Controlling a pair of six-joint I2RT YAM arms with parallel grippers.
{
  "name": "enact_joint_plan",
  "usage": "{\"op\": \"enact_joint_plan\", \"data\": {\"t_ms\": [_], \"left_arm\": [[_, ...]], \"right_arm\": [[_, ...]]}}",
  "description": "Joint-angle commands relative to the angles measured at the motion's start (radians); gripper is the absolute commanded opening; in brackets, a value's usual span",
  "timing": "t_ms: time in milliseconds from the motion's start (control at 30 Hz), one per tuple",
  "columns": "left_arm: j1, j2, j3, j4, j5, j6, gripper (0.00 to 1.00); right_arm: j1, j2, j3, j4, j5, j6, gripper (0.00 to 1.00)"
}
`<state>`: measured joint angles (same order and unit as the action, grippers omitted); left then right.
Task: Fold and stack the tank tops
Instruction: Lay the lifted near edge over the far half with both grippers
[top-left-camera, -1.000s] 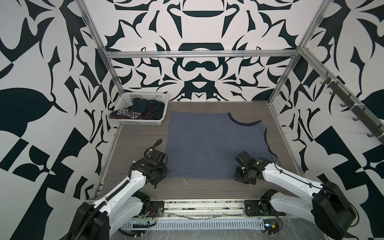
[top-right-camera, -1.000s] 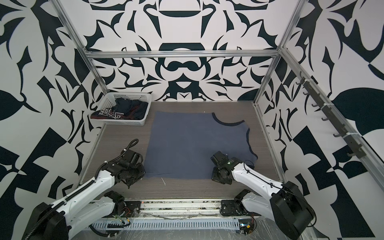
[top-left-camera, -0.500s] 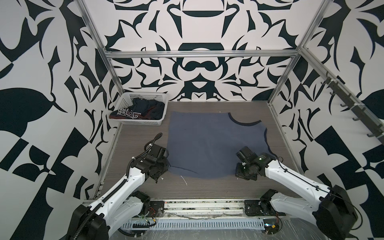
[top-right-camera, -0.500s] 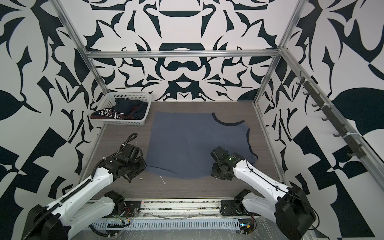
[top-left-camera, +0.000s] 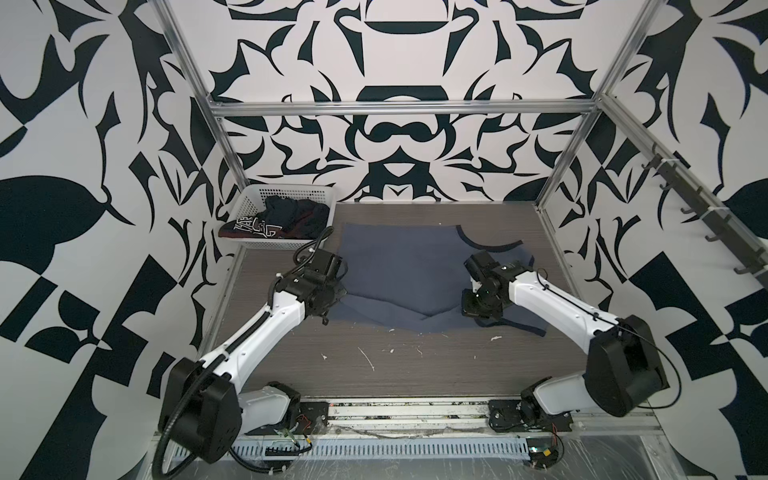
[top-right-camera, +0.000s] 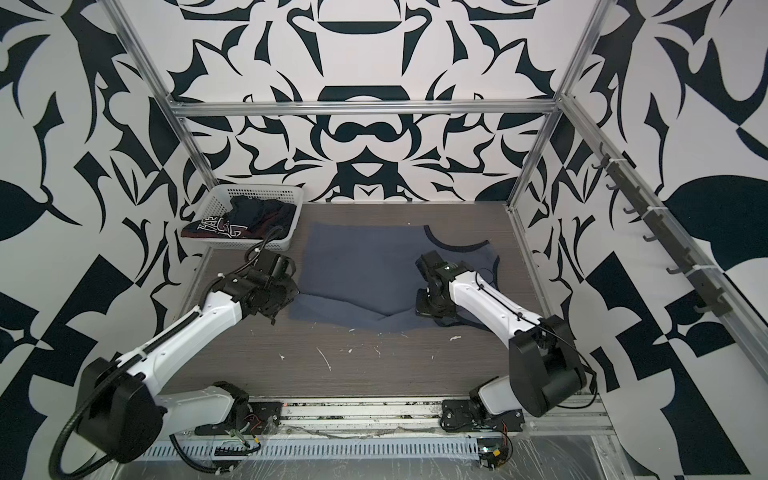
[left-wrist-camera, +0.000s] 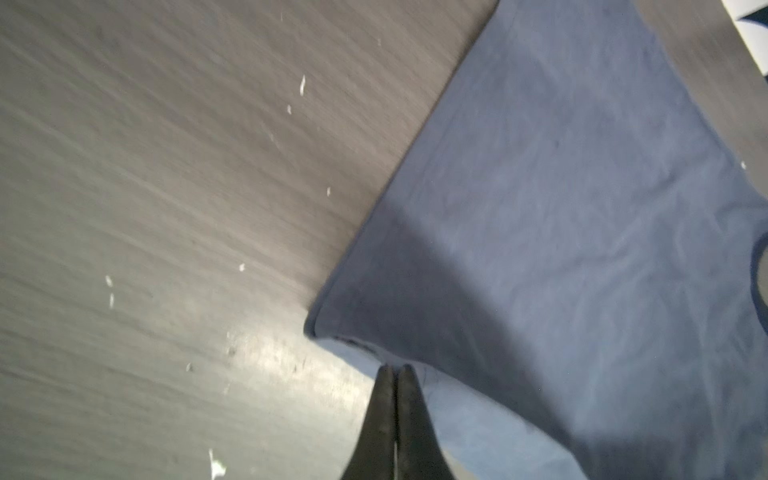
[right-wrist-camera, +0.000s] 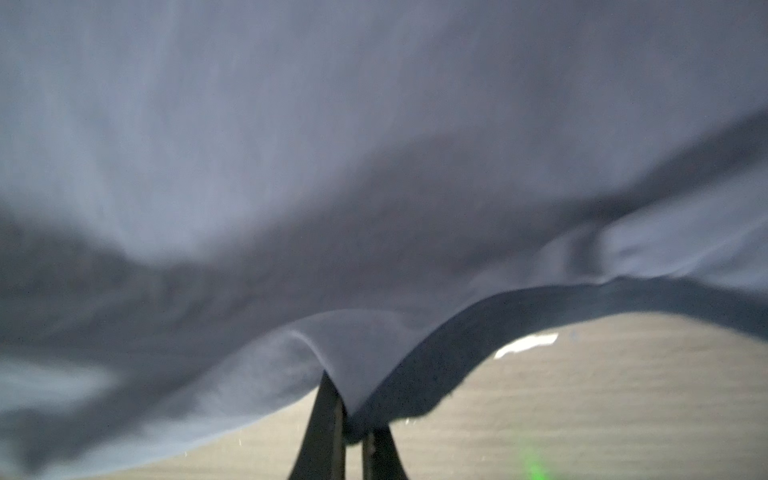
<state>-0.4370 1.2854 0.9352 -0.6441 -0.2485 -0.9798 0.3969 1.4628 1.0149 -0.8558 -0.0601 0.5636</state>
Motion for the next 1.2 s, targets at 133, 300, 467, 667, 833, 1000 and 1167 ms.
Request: {"op": "enact_joint_plan", "data": {"t_ms": [133,300,467,667,833,1000,1167], "left_arm": [[0.066,0.21,0.153,0.01,-0.055,0.064,0.0],[0.097,0.323,0.216,0.021,-0.035,0.069,0.0],[0.127,0.408,0.247,0.052,-0.004,0.07,0.0],[0.135,0.491,0.323,0.06,0.011,0.097,0.01],[0.138,0.529,0.378,0.04,-0.006,0.119,0.22],[0.137,0.466,0.391,-0.034,-0.085,0.137,0.5],[0.045,0.29,0.28,-0.004,-0.107,0.141,0.58]], "right_arm": [[-0.095,0.139,0.151,0.033,-0.075,-0.117,0.0],[-0.126,0.25,0.243,0.043,-0.084,-0.133,0.0],[-0.154,0.336,0.308,0.05,-0.087,-0.148,0.02],[-0.181,0.395,0.375,0.056,-0.08,-0.152,0.03],[-0.196,0.412,0.409,0.042,-0.06,-0.149,0.22],[-0.226,0.322,0.382,0.024,-0.051,-0.155,0.57],[-0.311,0.11,0.238,0.033,-0.046,-0.129,0.58]]}}
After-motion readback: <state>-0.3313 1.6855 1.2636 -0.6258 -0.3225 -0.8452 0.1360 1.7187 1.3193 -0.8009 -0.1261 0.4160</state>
